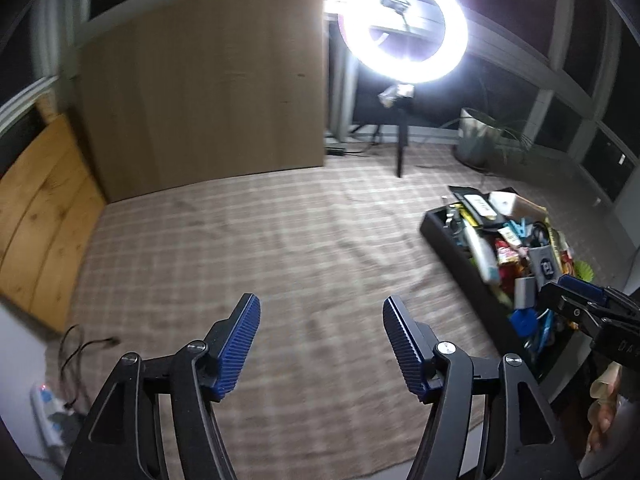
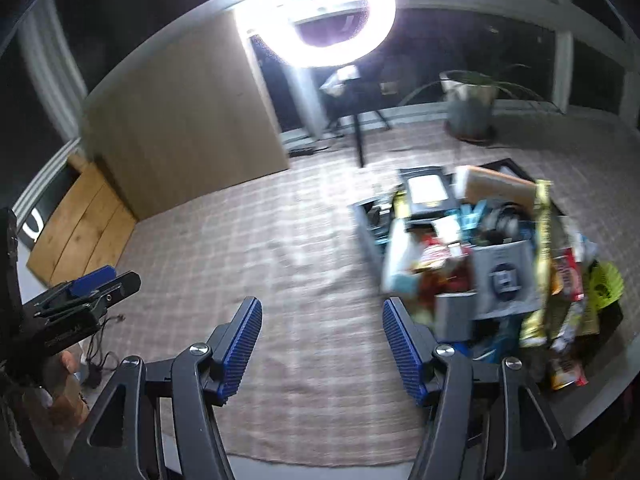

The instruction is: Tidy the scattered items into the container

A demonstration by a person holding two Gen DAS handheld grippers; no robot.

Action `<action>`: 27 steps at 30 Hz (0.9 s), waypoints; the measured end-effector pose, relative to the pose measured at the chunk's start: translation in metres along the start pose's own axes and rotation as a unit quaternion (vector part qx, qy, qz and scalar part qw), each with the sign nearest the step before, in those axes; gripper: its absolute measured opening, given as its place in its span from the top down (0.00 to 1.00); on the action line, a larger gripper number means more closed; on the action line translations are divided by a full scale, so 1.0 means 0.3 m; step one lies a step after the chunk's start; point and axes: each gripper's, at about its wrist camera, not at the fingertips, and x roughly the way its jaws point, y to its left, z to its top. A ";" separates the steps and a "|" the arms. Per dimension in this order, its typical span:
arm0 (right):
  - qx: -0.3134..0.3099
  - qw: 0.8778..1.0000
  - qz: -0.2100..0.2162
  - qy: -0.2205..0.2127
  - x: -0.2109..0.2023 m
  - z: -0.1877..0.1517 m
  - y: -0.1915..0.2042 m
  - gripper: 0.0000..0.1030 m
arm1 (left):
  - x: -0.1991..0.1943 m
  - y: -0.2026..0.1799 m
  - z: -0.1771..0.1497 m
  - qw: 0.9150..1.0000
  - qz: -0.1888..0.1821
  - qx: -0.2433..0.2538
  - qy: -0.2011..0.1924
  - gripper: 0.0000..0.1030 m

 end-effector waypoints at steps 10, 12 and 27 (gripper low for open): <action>-0.049 0.999 0.014 -0.013 -0.011 -0.078 0.288 0.39 | -0.173 0.218 -0.149 0.998 0.046 -0.032 -0.017 0.25; -0.057 0.998 0.019 -0.012 -0.008 -0.089 0.333 0.38 | -0.201 0.242 -0.166 0.998 0.053 -0.033 -0.023 0.24; -0.080 0.996 0.011 -0.024 -0.005 -0.146 0.513 0.36 | -0.255 0.393 -0.240 0.996 0.062 -0.057 -0.022 0.20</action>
